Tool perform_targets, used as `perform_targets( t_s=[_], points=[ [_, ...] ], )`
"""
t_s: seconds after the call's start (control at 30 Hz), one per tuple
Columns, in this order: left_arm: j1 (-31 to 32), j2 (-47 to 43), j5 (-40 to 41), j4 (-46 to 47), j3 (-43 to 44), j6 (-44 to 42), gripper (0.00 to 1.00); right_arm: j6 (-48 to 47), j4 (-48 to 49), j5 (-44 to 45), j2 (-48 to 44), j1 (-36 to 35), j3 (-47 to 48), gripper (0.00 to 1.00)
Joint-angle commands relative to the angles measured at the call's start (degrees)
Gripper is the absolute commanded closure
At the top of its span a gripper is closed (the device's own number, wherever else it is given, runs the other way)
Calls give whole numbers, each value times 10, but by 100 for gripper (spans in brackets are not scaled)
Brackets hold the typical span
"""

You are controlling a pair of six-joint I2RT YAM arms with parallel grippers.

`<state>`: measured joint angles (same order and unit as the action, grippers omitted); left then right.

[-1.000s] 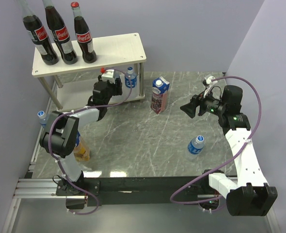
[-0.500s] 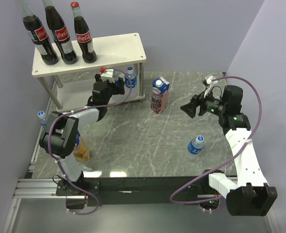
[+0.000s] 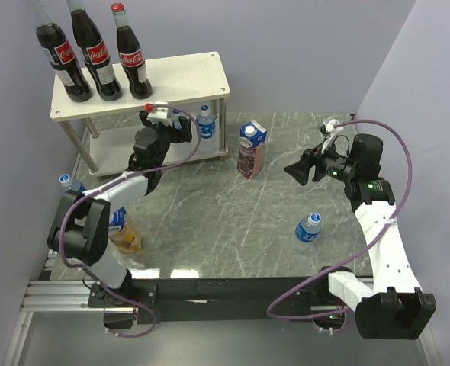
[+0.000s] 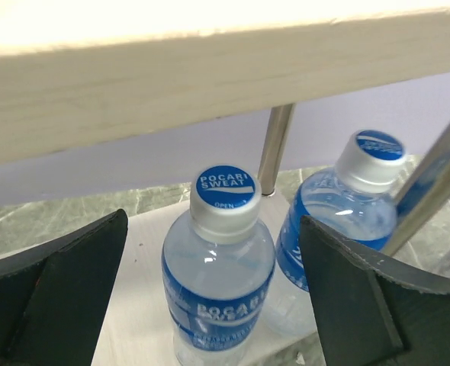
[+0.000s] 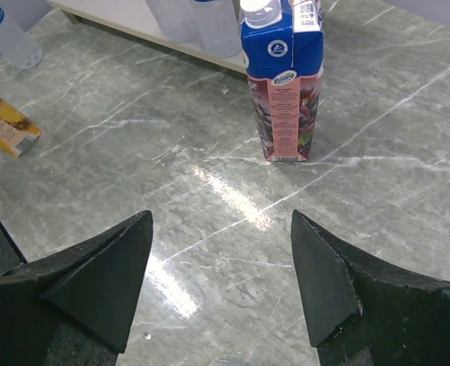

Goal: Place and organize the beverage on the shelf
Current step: Place the drink on the shelf, then pick up the drink from the center of the board.

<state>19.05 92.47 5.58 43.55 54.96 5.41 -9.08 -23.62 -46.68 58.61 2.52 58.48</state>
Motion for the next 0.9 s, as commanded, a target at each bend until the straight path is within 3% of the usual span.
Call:
perform_targets(
  t_s=[0.0, 0.5, 0.87],
  points=[
    [-1, -30, -19, 21, -15, 8, 1, -14, 4, -12, -5, 6, 5, 21],
    [0, -134, -72, -99, -54, 30, 0, -33, -8, -11, -7, 5, 8, 21],
    [-1, -263, -171, -337, -10, 29, 1, -111, -80, -28, 0, 6, 36, 21]
  ],
)
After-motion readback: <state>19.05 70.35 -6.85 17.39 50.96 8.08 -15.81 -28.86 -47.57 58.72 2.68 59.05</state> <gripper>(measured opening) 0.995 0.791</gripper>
